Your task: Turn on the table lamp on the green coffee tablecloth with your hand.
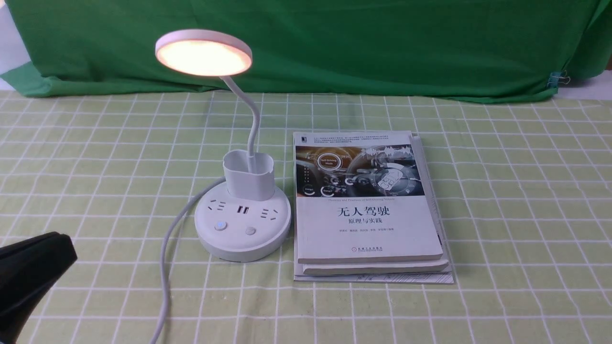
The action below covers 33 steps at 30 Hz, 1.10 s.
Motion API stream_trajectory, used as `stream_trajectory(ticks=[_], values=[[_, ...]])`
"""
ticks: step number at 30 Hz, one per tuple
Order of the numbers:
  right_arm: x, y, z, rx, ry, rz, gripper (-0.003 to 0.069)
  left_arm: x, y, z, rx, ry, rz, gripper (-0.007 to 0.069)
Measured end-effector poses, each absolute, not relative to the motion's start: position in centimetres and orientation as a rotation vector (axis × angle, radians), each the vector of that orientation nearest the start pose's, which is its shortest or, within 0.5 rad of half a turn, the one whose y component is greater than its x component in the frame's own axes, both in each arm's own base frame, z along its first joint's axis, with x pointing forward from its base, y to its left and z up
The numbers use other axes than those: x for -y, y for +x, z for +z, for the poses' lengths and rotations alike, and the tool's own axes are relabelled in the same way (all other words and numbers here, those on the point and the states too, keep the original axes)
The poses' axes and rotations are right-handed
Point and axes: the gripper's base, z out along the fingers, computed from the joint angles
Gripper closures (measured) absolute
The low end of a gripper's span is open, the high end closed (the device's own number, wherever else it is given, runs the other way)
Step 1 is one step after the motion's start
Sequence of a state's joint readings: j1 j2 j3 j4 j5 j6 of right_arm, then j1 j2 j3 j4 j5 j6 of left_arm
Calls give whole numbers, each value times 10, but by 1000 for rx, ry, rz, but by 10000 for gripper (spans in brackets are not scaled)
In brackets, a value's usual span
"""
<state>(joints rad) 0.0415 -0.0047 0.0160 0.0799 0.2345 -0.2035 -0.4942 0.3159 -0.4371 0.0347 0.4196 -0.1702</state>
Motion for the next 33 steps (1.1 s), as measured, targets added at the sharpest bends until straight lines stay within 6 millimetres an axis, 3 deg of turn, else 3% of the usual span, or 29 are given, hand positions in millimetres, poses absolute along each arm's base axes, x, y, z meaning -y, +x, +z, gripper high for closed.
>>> stream_trajectory(ticks=[9, 13, 15, 18, 23, 30, 33], values=[[-4, 56, 187, -1722, -157, -45, 414, 34, 66, 297, -1778, 319, -437, 606], [-4, 56, 187, -1722, -157, -45, 414, 23, 62, 292, -1741, 262, -326, 606], [-4, 56, 187, -1722, -157, -45, 414, 19, 60, 285, -1739, 211, -289, 606], [-4, 56, 187, -1722, -157, -45, 414, 7, 50, 258, -1720, 54, -187, 606], [-4, 55, 187, -1723, -157, -45, 414, -2, 50, 221, -1689, -104, -52, 606], [-4, 56, 187, -1722, -157, -45, 414, -7, 54, 187, -1750, -223, 8, 606], [-4, 56, 187, -1722, -157, -45, 414, -7, 55, 189, -1710, -216, 5, 606]])
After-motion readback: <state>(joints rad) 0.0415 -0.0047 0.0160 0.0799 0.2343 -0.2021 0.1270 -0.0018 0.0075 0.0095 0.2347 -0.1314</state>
